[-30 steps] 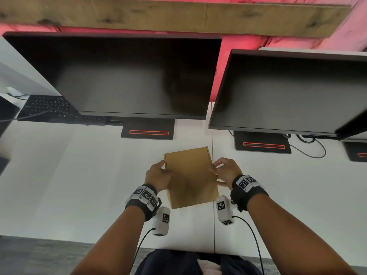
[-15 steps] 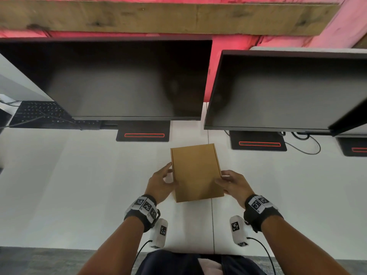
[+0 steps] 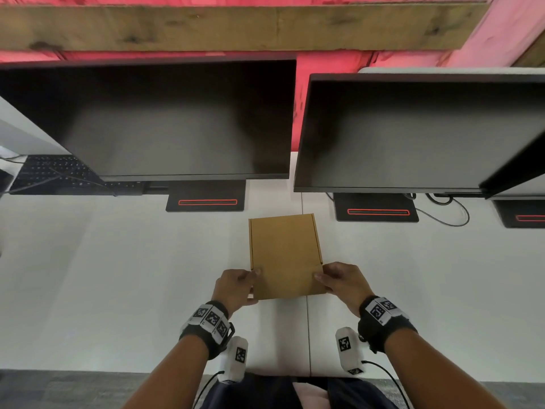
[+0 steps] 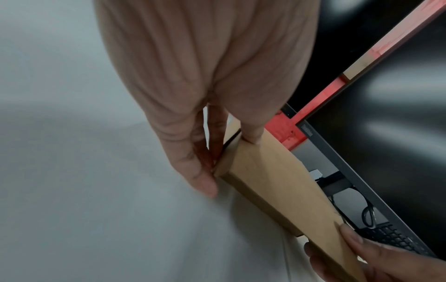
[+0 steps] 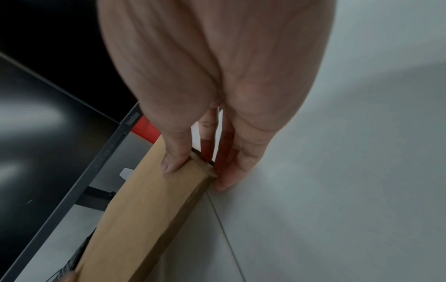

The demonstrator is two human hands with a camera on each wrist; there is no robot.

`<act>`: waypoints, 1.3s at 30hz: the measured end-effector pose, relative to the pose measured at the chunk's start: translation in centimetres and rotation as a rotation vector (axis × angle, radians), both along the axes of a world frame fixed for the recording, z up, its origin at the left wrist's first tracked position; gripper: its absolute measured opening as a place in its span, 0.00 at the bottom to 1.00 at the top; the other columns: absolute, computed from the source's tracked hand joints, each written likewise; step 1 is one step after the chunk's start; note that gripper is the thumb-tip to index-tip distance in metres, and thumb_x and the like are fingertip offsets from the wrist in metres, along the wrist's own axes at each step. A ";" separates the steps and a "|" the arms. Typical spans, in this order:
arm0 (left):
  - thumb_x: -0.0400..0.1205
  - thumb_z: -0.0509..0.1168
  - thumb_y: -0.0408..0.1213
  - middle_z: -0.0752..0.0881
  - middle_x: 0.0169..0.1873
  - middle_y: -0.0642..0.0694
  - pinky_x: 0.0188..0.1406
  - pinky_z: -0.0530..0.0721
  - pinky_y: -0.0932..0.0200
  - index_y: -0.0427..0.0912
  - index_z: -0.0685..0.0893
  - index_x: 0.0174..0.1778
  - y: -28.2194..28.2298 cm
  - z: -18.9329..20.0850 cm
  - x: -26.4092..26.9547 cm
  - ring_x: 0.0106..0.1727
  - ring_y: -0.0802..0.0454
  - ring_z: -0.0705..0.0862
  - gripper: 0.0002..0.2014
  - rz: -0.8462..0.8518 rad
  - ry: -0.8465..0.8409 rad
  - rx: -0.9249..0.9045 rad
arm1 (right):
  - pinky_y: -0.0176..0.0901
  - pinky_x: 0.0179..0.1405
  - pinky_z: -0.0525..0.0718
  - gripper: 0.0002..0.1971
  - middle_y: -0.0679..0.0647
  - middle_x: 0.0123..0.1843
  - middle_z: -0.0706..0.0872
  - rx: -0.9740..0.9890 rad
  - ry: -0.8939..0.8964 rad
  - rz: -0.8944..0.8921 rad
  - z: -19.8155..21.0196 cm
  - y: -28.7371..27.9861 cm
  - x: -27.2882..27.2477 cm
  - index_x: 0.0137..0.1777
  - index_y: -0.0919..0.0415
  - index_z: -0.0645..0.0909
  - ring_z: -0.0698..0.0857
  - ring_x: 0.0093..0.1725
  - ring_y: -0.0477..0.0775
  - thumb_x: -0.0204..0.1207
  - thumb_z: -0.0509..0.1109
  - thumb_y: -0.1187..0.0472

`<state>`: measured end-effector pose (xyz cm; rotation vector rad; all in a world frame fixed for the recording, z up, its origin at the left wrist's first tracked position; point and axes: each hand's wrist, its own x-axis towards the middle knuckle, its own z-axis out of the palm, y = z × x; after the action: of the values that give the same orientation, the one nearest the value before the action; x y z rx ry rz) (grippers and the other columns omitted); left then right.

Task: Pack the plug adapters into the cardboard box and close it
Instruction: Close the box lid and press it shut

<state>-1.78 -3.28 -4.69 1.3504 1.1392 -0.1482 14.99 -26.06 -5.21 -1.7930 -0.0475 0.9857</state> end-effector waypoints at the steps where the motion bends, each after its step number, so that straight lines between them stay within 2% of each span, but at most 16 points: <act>1: 0.85 0.76 0.47 0.92 0.46 0.37 0.53 0.98 0.37 0.36 0.90 0.39 0.0 -0.1 0.0 0.53 0.37 0.95 0.17 0.008 -0.006 0.004 | 0.49 0.52 0.91 0.10 0.58 0.52 0.94 -0.001 -0.003 0.011 0.0 0.0 0.1 0.53 0.63 0.90 0.92 0.53 0.59 0.74 0.81 0.60; 3: 0.86 0.76 0.44 0.93 0.47 0.36 0.55 0.98 0.39 0.34 0.91 0.41 -0.1 -0.2 0.1 0.54 0.35 0.96 0.16 0.041 -0.031 -0.023 | 0.45 0.49 0.90 0.10 0.57 0.51 0.94 0.002 -0.010 0.026 0.1 0.1 0.3 0.52 0.63 0.90 0.92 0.52 0.58 0.74 0.81 0.60; 6: 0.87 0.75 0.37 0.91 0.40 0.40 0.49 0.98 0.48 0.29 0.91 0.45 -0.3 0.1 0.1 0.49 0.40 0.94 0.12 0.111 -0.071 -0.114 | 0.47 0.51 0.92 0.09 0.56 0.50 0.95 -0.001 -0.037 0.007 0.2 0.3 0.3 0.52 0.62 0.91 0.93 0.52 0.58 0.73 0.82 0.60; 8: 0.86 0.76 0.36 0.91 0.39 0.40 0.53 0.96 0.47 0.31 0.90 0.45 -0.4 0.0 0.1 0.48 0.40 0.92 0.10 0.114 -0.079 -0.122 | 0.49 0.54 0.92 0.09 0.55 0.49 0.95 -0.007 -0.038 -0.005 0.1 0.3 0.2 0.52 0.62 0.91 0.93 0.53 0.57 0.73 0.82 0.61; 10: 0.81 0.80 0.41 0.93 0.46 0.37 0.62 0.95 0.41 0.32 0.91 0.46 -0.1 -0.3 -0.1 0.53 0.36 0.93 0.13 0.100 -0.069 -0.079 | 0.51 0.58 0.91 0.09 0.52 0.49 0.96 -0.020 -0.060 0.010 0.0 0.2 0.2 0.52 0.60 0.92 0.93 0.53 0.56 0.73 0.82 0.62; 12: 0.74 0.83 0.46 0.94 0.55 0.35 0.66 0.94 0.37 0.37 0.90 0.53 0.3 -0.5 -0.2 0.59 0.35 0.94 0.19 0.069 -0.050 -0.024 | 0.53 0.59 0.90 0.08 0.49 0.47 0.96 -0.059 -0.119 0.053 0.0 0.1 0.3 0.51 0.57 0.92 0.93 0.50 0.52 0.73 0.82 0.60; 15: 0.78 0.84 0.41 0.87 0.66 0.40 0.67 0.92 0.39 0.49 0.81 0.76 1.0 0.1 0.2 0.63 0.37 0.91 0.30 -0.073 -0.044 0.157 | 0.39 0.46 0.87 0.09 0.47 0.44 0.93 -0.193 -0.289 0.124 0.6 0.3 0.6 0.48 0.55 0.89 0.91 0.47 0.49 0.70 0.84 0.57; 16: 0.79 0.83 0.40 0.83 0.70 0.43 0.70 0.89 0.42 0.54 0.77 0.83 1.3 0.3 0.4 0.66 0.37 0.88 0.36 -0.166 -0.037 0.268 | 0.36 0.44 0.84 0.13 0.47 0.46 0.91 -0.221 -0.359 0.122 0.8 0.5 0.7 0.48 0.56 0.86 0.90 0.47 0.49 0.68 0.85 0.57; 18: 0.80 0.81 0.39 0.72 0.82 0.42 0.81 0.80 0.44 0.60 0.72 0.89 1.9 0.7 1.1 0.79 0.37 0.78 0.41 -0.405 -0.021 0.505 | 0.40 0.50 0.86 0.22 0.50 0.59 0.86 -0.231 -0.507 0.176 1.1 0.9 1.2 0.59 0.53 0.82 0.88 0.54 0.52 0.68 0.85 0.59; 20: 0.80 0.80 0.39 0.57 0.93 0.40 0.89 0.70 0.42 0.59 0.77 0.87 2.1 1.2 1.9 0.90 0.34 0.64 0.37 -0.606 -0.006 0.669 | 0.43 0.67 0.82 0.33 0.51 0.77 0.75 -0.264 -0.648 0.383 1.2 1.5 1.7 0.76 0.50 0.75 0.81 0.70 0.55 0.72 0.81 0.61; 21: 0.80 0.80 0.41 0.53 0.95 0.41 0.91 0.68 0.40 0.56 0.80 0.85 2.1 1.6 2.3 0.93 0.33 0.58 0.35 -0.673 0.010 0.717 | 0.42 0.74 0.77 0.35 0.51 0.84 0.68 -0.296 -0.702 0.490 1.4 1.8 1.8 0.81 0.50 0.72 0.77 0.77 0.55 0.75 0.79 0.63; 23: 0.79 0.80 0.44 0.53 0.96 0.43 0.90 0.69 0.35 0.52 0.81 0.84 2.1 2.7 3.4 0.94 0.35 0.54 0.35 -0.789 0.065 0.785 | 0.44 0.79 0.74 0.33 0.51 0.87 0.62 -0.359 -0.771 0.607 1.9 2.4 2.0 0.83 0.53 0.70 0.73 0.80 0.56 0.78 0.75 0.63; 28: 0.82 0.76 0.40 0.60 0.94 0.43 0.91 0.69 0.42 0.42 0.76 0.87 2.0 4.0 5.3 0.92 0.37 0.63 0.35 -0.915 0.112 0.817 | 0.49 0.69 0.84 0.21 0.57 0.77 0.69 -0.441 -0.820 0.608 2.3 3.5 1.9 0.73 0.59 0.78 0.84 0.65 0.61 0.80 0.72 0.63; 31: 0.84 0.75 0.37 0.61 0.94 0.41 0.92 0.68 0.47 0.39 0.76 0.86 2.2 3.9 5.8 0.94 0.36 0.60 0.33 -0.927 0.104 0.824 | 0.51 0.66 0.86 0.16 0.59 0.74 0.72 -0.439 -0.825 0.605 2.3 3.7 2.4 0.68 0.60 0.82 0.86 0.62 0.63 0.81 0.72 0.62; 35: 0.84 0.74 0.35 0.61 0.94 0.41 0.92 0.66 0.52 0.37 0.77 0.85 2.5 3.9 6.3 0.95 0.39 0.58 0.31 -0.926 0.097 0.822 | 0.50 0.65 0.85 0.13 0.56 0.70 0.73 -0.365 -0.763 0.638 2.1 3.3 3.7 0.65 0.59 0.84 0.86 0.60 0.63 0.82 0.71 0.60; 39: 0.84 0.74 0.36 0.60 0.94 0.41 0.93 0.67 0.51 0.37 0.78 0.84 2.7 3.8 6.5 0.94 0.38 0.58 0.31 -0.950 0.107 0.829 | 0.44 0.56 0.79 0.15 0.64 0.68 0.77 -0.372 -0.732 0.648 2.4 3.4 4.0 0.65 0.63 0.86 0.82 0.60 0.63 0.83 0.67 0.59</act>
<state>4.73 -0.61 -0.84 2.5857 0.5405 -0.4676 19.01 -22.64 -2.77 -2.4757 -1.0082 0.7309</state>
